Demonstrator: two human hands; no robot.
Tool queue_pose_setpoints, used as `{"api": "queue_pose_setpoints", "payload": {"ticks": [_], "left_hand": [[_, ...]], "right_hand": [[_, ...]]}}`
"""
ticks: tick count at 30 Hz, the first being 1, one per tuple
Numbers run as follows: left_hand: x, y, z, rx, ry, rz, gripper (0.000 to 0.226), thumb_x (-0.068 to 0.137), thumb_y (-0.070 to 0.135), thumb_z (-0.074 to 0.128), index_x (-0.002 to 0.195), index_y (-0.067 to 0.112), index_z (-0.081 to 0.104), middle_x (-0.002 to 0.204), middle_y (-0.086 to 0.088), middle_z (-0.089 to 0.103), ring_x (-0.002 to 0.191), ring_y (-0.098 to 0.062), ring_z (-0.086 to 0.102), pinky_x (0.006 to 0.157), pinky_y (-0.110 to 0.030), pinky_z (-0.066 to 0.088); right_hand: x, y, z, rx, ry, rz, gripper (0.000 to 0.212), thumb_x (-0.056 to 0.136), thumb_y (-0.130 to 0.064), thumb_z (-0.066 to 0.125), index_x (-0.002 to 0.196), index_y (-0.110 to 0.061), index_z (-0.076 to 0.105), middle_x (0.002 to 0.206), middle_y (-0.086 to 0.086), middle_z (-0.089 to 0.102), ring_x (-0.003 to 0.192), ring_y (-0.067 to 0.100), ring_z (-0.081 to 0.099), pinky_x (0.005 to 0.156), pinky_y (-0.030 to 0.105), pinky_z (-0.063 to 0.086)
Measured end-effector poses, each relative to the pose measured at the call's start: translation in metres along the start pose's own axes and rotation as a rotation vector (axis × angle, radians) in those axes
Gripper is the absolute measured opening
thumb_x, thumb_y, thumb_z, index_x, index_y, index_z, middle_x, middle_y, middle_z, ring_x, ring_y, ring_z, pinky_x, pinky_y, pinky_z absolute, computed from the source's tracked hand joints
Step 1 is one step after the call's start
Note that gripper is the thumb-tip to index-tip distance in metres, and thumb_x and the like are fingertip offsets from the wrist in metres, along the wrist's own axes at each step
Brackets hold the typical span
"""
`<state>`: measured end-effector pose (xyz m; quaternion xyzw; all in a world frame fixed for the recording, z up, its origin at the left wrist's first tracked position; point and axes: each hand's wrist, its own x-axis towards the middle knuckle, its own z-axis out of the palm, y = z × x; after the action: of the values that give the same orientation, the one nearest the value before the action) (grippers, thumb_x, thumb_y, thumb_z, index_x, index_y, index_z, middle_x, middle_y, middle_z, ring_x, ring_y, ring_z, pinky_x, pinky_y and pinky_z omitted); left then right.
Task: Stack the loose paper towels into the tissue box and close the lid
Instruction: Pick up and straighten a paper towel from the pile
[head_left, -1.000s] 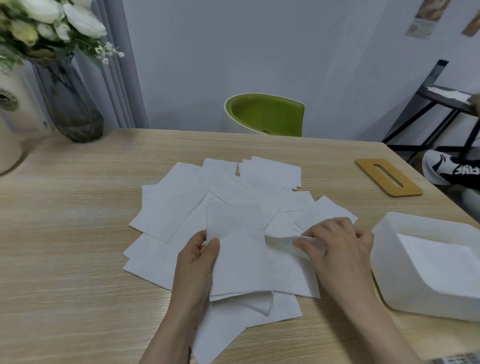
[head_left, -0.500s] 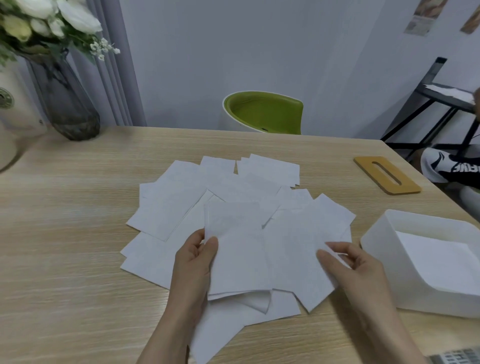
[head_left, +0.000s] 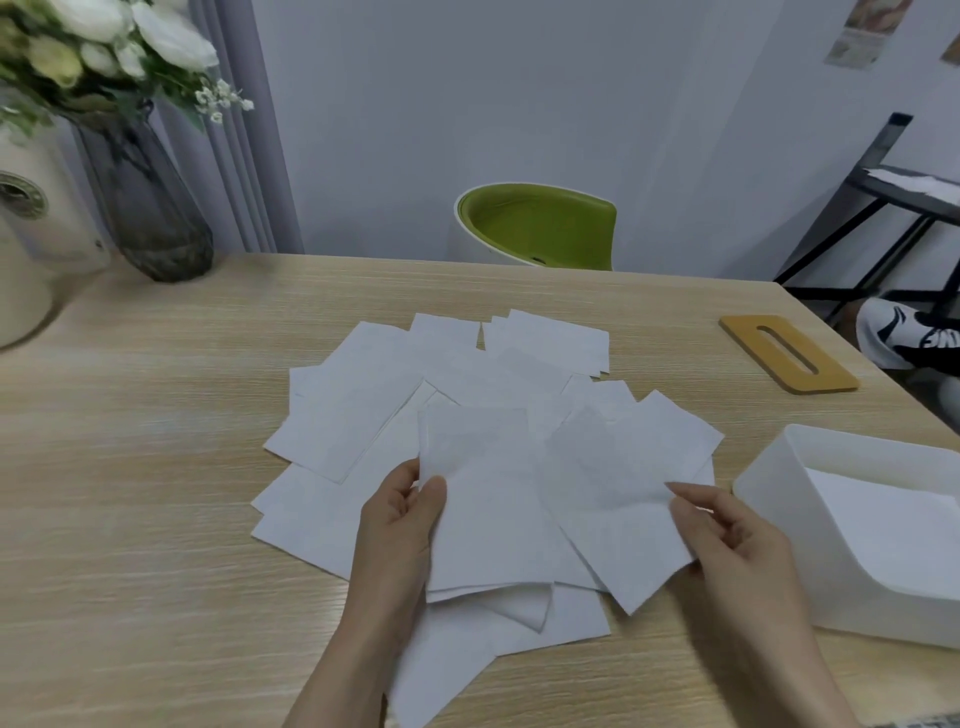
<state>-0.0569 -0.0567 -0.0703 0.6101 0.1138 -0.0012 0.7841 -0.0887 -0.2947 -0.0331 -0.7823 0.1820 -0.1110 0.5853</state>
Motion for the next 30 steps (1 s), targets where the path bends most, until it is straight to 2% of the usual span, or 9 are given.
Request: {"api": "queue_pose_setpoints", "payload": {"ticks": [2, 4, 8, 12, 15, 17, 21, 26, 30], "left_hand": [[0.000, 0.000, 0.000, 0.004, -0.010, 0.003, 0.020, 0.098, 0.010, 0.053, 0.105, 0.018, 0.069, 0.095, -0.003, 0.076, 0.091, -0.022, 0.071, 0.083, -0.038, 0.053], [-0.001, 0.000, -0.001, 0.004, -0.015, 0.007, 0.020, 0.098, 0.010, 0.052, 0.106, 0.019, 0.069, 0.095, -0.004, 0.076, 0.091, -0.023, 0.071, 0.083, -0.039, 0.053], [0.000, 0.000, 0.000, 0.015, -0.024, 0.010, 0.020, 0.098, 0.010, 0.052, 0.102, 0.020, 0.069, 0.091, -0.004, 0.076, 0.085, -0.018, 0.071, 0.076, -0.034, 0.052], [0.001, -0.002, -0.001, 0.016, -0.011, 0.013, 0.023, 0.099, 0.011, 0.051, 0.097, 0.023, 0.071, 0.091, -0.006, 0.076, 0.086, -0.023, 0.070, 0.081, -0.042, 0.051], [0.002, -0.003, -0.001, 0.014, -0.005, 0.016, 0.025, 0.100, 0.011, 0.049, 0.099, 0.023, 0.071, 0.097, -0.009, 0.075, 0.098, -0.034, 0.067, 0.093, -0.052, 0.049], [0.002, -0.002, -0.001, 0.014, -0.006, 0.019, 0.028, 0.100, 0.012, 0.047, 0.098, 0.025, 0.072, 0.100, -0.008, 0.075, 0.100, -0.033, 0.068, 0.095, -0.055, 0.049], [0.001, -0.001, -0.001, -0.001, -0.005, 0.016, 0.034, 0.101, 0.013, 0.046, 0.092, 0.033, 0.073, 0.098, -0.009, 0.075, 0.100, -0.035, 0.067, 0.092, -0.054, 0.049], [0.002, -0.002, 0.000, -0.015, 0.014, 0.025, 0.028, 0.101, 0.013, 0.047, 0.097, 0.026, 0.072, 0.097, -0.006, 0.076, 0.096, -0.028, 0.070, 0.089, -0.048, 0.052], [0.001, -0.002, 0.000, -0.028, 0.022, 0.019, 0.029, 0.100, 0.014, 0.049, 0.092, 0.029, 0.073, 0.096, -0.006, 0.076, 0.090, -0.023, 0.071, 0.080, -0.041, 0.053]], "right_hand": [[-0.005, -0.006, 0.007, 0.187, 0.017, 0.062, 0.013, 0.094, -0.012, 0.057, 0.094, -0.018, 0.068, 0.069, -0.006, 0.072, 0.054, 0.002, 0.061, 0.048, 0.013, 0.047], [-0.009, -0.010, 0.015, 0.301, 0.050, 0.106, 0.012, 0.093, -0.013, 0.057, 0.094, -0.019, 0.067, 0.065, -0.008, 0.070, 0.046, -0.002, 0.054, 0.042, 0.012, 0.043], [-0.017, -0.020, 0.035, 0.437, 0.007, 0.158, 0.012, 0.092, -0.018, 0.059, 0.091, -0.022, 0.070, 0.066, -0.006, 0.067, 0.047, 0.002, 0.050, 0.043, 0.014, 0.044], [-0.024, -0.029, 0.057, 0.485, -0.042, 0.140, 0.012, 0.093, -0.017, 0.059, 0.095, -0.023, 0.069, 0.062, -0.004, 0.064, 0.044, 0.005, 0.046, 0.043, 0.014, 0.043], [-0.028, -0.035, 0.069, 0.444, -0.098, 0.123, 0.014, 0.093, -0.013, 0.057, 0.098, -0.022, 0.067, 0.053, -0.004, 0.058, 0.039, 0.005, 0.041, 0.041, 0.013, 0.039], [-0.031, -0.036, 0.074, 0.357, -0.186, 0.108, 0.015, 0.093, -0.010, 0.057, 0.099, -0.021, 0.066, 0.048, -0.005, 0.054, 0.038, 0.004, 0.042, 0.042, 0.012, 0.038], [-0.036, -0.038, 0.075, 0.194, -0.300, 0.019, 0.016, 0.094, -0.006, 0.055, 0.097, -0.019, 0.063, 0.040, -0.009, 0.052, 0.038, -0.002, 0.046, 0.044, 0.007, 0.036], [-0.039, -0.038, 0.075, 0.169, -0.346, -0.017, 0.019, 0.094, -0.002, 0.052, 0.095, -0.018, 0.063, 0.039, -0.012, 0.051, 0.039, -0.003, 0.050, 0.045, 0.006, 0.036], [-0.040, -0.033, 0.075, 0.173, -0.361, -0.004, 0.020, 0.094, -0.003, 0.054, 0.094, -0.019, 0.064, 0.040, -0.011, 0.050, 0.038, -0.002, 0.047, 0.043, 0.008, 0.035]]}}
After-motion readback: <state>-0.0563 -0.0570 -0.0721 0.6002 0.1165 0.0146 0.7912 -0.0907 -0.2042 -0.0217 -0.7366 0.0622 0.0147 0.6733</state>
